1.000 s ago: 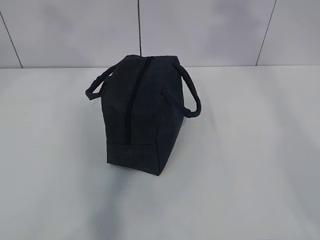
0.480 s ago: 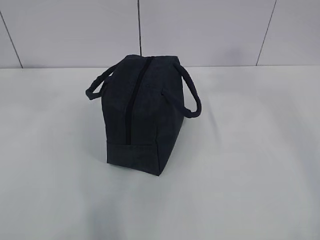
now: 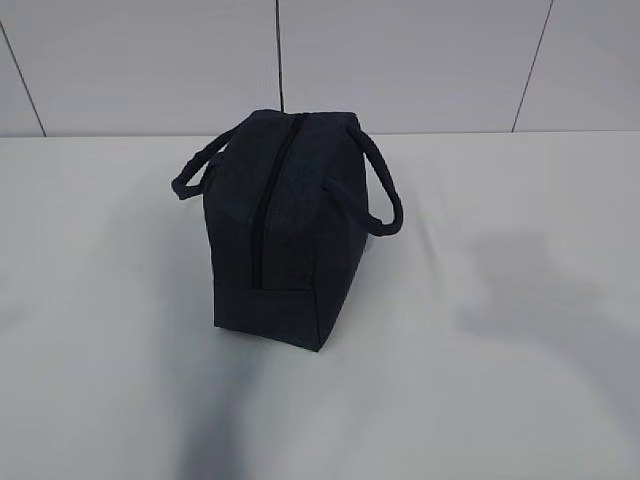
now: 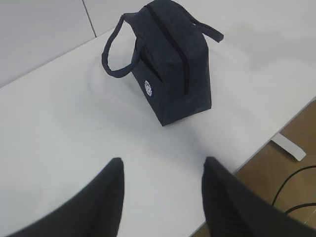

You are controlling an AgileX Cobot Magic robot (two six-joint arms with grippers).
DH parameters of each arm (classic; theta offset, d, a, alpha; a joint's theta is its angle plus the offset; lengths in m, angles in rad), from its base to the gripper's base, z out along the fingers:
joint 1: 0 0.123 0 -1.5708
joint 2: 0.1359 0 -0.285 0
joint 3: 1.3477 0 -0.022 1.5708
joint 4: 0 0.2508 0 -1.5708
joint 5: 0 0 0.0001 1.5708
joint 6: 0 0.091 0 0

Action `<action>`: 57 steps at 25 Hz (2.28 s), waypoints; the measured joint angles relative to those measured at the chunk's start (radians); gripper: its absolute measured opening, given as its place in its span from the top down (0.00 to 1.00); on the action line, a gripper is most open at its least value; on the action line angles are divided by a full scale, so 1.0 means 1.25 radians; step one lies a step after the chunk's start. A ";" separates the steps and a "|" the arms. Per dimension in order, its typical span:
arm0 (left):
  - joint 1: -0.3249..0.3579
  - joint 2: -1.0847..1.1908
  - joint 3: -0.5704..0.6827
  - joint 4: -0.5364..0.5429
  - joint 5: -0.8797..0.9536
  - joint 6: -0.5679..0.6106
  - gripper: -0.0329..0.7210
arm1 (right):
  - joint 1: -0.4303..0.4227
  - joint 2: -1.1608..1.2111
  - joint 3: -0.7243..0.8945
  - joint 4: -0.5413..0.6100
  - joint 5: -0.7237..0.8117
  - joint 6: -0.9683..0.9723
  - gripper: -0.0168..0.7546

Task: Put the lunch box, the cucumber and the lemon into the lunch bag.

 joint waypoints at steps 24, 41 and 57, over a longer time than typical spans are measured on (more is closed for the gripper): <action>0.000 -0.272 0.235 -0.026 0.100 -0.002 0.46 | 0.061 -0.229 0.166 -0.212 0.140 0.104 0.31; 0.000 -0.272 0.262 -0.023 0.070 -0.003 0.46 | 0.066 -0.421 0.251 -0.248 0.121 0.108 0.31; 0.078 -0.340 0.262 -0.021 0.070 -0.003 0.46 | 0.083 -0.423 0.251 -0.252 0.119 0.109 0.31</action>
